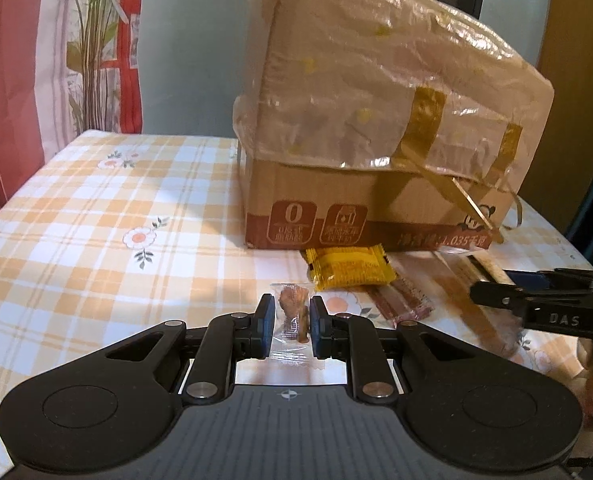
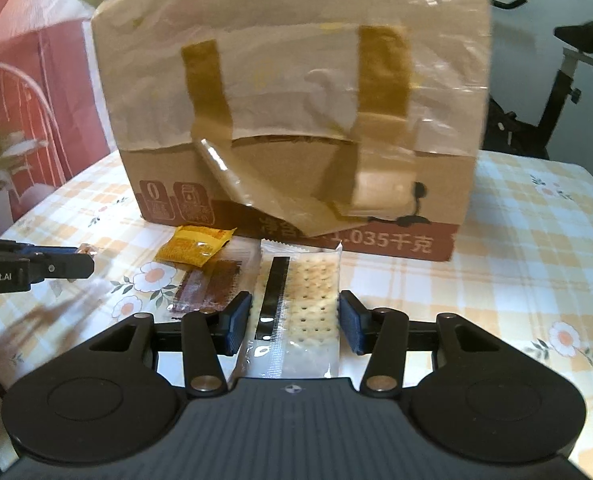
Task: Organize snacks
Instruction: 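Grasp the clear candy with left tool while right tool grasps cracker packet, then lift the candy and cracker packet over the box with both tools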
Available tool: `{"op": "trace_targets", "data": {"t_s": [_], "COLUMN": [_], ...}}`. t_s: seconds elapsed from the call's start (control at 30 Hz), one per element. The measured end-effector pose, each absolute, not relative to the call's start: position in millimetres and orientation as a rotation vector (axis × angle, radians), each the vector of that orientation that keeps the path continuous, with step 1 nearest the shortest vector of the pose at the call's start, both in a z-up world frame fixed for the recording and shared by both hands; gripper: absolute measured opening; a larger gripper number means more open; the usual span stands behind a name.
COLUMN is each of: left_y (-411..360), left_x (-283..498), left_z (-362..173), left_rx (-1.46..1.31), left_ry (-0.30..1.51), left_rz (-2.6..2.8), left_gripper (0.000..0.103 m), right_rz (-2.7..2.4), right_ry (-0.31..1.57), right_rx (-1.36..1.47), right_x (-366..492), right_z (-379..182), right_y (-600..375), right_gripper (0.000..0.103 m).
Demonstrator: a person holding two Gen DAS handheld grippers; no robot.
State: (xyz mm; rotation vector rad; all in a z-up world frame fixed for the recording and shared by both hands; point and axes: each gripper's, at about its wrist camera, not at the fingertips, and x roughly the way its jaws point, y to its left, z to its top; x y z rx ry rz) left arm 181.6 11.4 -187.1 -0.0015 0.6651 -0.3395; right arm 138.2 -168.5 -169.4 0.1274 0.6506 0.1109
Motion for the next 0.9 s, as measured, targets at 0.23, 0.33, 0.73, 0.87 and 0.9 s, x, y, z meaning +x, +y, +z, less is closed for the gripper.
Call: {"op": "trace_targets", "data": {"t_s": [0.23, 0.33, 0.73, 0.87, 0.9], "left_y": [11.2, 11.8, 3.7, 1.5, 0.6], "left_x": [182.7, 182.7, 179.8, 177.1, 177.1], "left_z": [-163.1, -149.5, -122.4, -110.2, -106.7], "left_rx": [-0.005, -0.011, -0.016, -0.001, 0.007], "left_ry": [0.604, 0.566, 0.496, 0.460, 0.447], "left_rz": [-0.338, -0.340, -0.344, -0.351, -0.351], "left_gripper": [0.019, 0.019, 0.019, 0.019, 0.019], "right_rz": [0.054, 0.029, 0.013, -0.021, -0.038], "right_ry": [0.591, 0.560, 0.457, 0.428, 0.421], "right_rx": [0.183, 0.209, 0.218, 0.185, 0.183], "right_x": [124.3, 118.3, 105.5, 102.0, 101.4], "right_z": [-154.7, -149.0, -125.3, -118.2, -117.3], "right_y": [-190.4, -200.1, -215.0, -218.1, -220.7], "right_gripper": [0.050, 0.050, 0.050, 0.050, 0.050]}}
